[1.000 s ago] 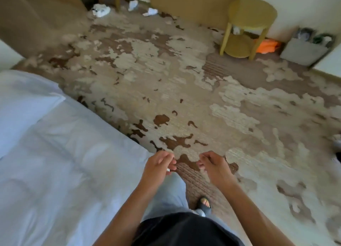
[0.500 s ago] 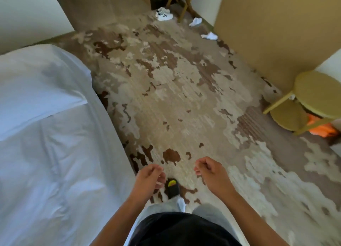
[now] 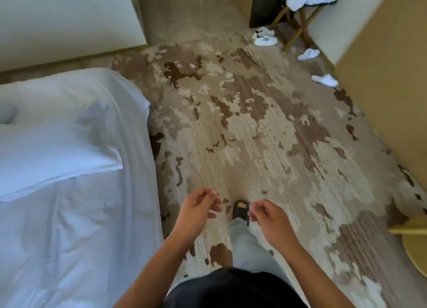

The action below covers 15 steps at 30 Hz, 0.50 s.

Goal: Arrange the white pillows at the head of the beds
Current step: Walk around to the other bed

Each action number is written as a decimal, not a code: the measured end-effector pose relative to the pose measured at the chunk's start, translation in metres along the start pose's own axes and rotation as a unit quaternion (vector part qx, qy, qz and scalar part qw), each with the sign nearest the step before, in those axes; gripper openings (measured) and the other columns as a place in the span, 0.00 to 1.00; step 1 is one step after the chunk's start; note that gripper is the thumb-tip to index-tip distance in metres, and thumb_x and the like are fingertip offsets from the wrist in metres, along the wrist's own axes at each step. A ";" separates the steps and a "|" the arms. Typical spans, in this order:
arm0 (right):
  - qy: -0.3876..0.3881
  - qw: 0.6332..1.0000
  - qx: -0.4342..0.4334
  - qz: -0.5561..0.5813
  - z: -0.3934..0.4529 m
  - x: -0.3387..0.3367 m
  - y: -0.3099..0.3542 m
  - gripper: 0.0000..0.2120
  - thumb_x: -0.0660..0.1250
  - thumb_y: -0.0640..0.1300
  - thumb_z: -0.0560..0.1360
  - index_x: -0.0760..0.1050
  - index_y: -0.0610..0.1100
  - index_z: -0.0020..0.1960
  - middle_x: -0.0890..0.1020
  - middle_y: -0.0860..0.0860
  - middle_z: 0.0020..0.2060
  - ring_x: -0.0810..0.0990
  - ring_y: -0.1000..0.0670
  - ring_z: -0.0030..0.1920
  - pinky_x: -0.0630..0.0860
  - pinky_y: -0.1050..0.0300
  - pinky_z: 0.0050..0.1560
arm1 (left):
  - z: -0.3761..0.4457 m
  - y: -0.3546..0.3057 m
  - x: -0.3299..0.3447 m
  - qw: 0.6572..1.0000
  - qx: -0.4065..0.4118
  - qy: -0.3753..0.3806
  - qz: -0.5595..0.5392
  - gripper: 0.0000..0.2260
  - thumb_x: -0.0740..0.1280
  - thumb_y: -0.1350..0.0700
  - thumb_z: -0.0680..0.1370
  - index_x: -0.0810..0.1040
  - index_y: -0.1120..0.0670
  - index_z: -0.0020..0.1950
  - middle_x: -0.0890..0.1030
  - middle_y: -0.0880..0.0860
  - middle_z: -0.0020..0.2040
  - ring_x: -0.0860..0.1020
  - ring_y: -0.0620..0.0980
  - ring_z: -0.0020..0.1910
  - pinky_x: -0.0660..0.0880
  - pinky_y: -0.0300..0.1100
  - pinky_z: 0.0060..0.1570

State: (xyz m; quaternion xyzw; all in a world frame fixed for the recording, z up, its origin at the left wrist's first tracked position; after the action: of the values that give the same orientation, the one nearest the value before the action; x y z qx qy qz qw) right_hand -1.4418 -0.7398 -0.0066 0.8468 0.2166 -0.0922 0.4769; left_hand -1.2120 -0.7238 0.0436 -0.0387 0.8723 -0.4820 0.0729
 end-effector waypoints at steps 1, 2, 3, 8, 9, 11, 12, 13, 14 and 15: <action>0.018 1.000 -0.006 0.003 0.033 -0.005 0.021 0.09 0.66 0.48 0.84 0.82 0.50 0.47 0.88 0.54 0.41 0.87 0.55 0.43 0.80 0.61 0.46 | 0.021 -0.016 -0.004 1.000 -0.004 -0.024 -0.006 0.09 0.65 0.54 0.84 0.84 0.55 0.53 0.87 0.54 0.46 0.86 0.55 0.46 0.83 0.50 0.49; 0.038 0.999 -0.013 0.001 0.064 -0.009 0.043 0.09 0.66 0.48 0.84 0.82 0.50 0.47 0.88 0.53 0.41 0.87 0.53 0.44 0.81 0.58 0.49 | 0.040 -0.031 -0.009 0.999 -0.008 -0.049 -0.012 0.09 0.65 0.54 0.84 0.83 0.56 0.53 0.87 0.54 0.46 0.86 0.55 0.46 0.83 0.50 0.49; 0.058 0.998 -0.021 -0.004 0.093 -0.011 0.065 0.10 0.66 0.48 0.84 0.82 0.50 0.46 0.88 0.53 0.42 0.87 0.53 0.44 0.82 0.57 0.50 | 0.056 -0.043 -0.015 0.997 -0.013 -0.074 -0.019 0.09 0.65 0.54 0.84 0.84 0.56 0.53 0.87 0.55 0.46 0.86 0.55 0.46 0.83 0.49 0.48; 0.155 0.984 -0.073 -0.054 0.222 0.004 0.187 0.10 0.65 0.52 0.84 0.82 0.52 0.48 0.87 0.57 0.43 0.86 0.60 0.44 0.77 0.62 0.47 | 0.123 -0.086 -0.051 0.977 -0.050 -0.192 -0.073 0.09 0.65 0.55 0.84 0.84 0.57 0.50 0.87 0.57 0.44 0.86 0.59 0.45 0.82 0.53 0.48; 0.174 0.979 -0.089 -0.065 0.244 0.011 0.212 0.10 0.65 0.52 0.84 0.82 0.52 0.48 0.87 0.57 0.44 0.86 0.60 0.45 0.78 0.62 0.47 | 0.136 -0.092 -0.059 0.972 -0.055 -0.211 -0.085 0.09 0.65 0.56 0.84 0.84 0.57 0.50 0.87 0.58 0.44 0.86 0.59 0.45 0.82 0.53 0.48; 0.206 0.968 -0.115 -0.083 0.289 0.028 0.259 0.10 0.65 0.52 0.84 0.82 0.51 0.49 0.87 0.55 0.44 0.86 0.58 0.46 0.81 0.60 0.49 | 0.168 -0.101 -0.076 0.962 -0.068 -0.243 -0.109 0.09 0.65 0.56 0.84 0.84 0.58 0.50 0.86 0.59 0.43 0.85 0.59 0.43 0.81 0.51 0.46; 0.216 0.964 -0.125 -0.087 0.312 0.037 0.280 0.10 0.65 0.52 0.84 0.82 0.50 0.49 0.88 0.54 0.44 0.86 0.57 0.46 0.82 0.59 0.51 | 0.187 -0.105 -0.085 0.956 -0.076 -0.255 -0.122 0.09 0.65 0.57 0.84 0.84 0.59 0.50 0.86 0.59 0.43 0.85 0.58 0.42 0.81 0.50 0.44; 0.223 0.961 -0.135 -0.089 0.335 0.046 0.300 0.10 0.66 0.51 0.84 0.83 0.50 0.49 0.88 0.54 0.44 0.86 0.57 0.46 0.82 0.59 0.51 | 0.207 -0.110 -0.093 0.951 -0.081 -0.266 -0.134 0.09 0.66 0.57 0.83 0.84 0.59 0.50 0.86 0.60 0.43 0.84 0.57 0.41 0.80 0.48 0.42; 0.230 0.958 -0.145 -0.091 0.358 0.055 0.319 0.09 0.66 0.51 0.84 0.83 0.50 0.49 0.88 0.55 0.44 0.86 0.57 0.46 0.81 0.61 0.50 | 0.231 -0.116 -0.101 0.947 -0.083 -0.274 -0.143 0.09 0.66 0.57 0.83 0.84 0.59 0.49 0.86 0.60 0.43 0.84 0.56 0.41 0.80 0.47 0.42; 0.235 0.955 -0.153 -0.097 0.382 0.064 0.336 0.09 0.66 0.51 0.84 0.83 0.51 0.49 0.88 0.56 0.44 0.86 0.58 0.46 0.80 0.63 0.49 | 0.256 -0.123 -0.110 0.946 -0.084 -0.277 -0.148 0.09 0.66 0.56 0.83 0.84 0.59 0.49 0.87 0.59 0.43 0.85 0.56 0.41 0.80 0.46 0.42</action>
State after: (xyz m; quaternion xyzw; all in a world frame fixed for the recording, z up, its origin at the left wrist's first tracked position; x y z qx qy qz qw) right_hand -1.2126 -1.1978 0.0265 0.7364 0.4156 0.0976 0.5248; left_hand -1.0621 -0.9878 0.0231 -0.3055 0.8394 -0.3824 0.2362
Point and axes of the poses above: each hand's wrist, its own z-axis towards the middle knuckle, its own x-axis out of the palm, y = z × x, the point moved 4 cm from there along z, towards the middle knuckle
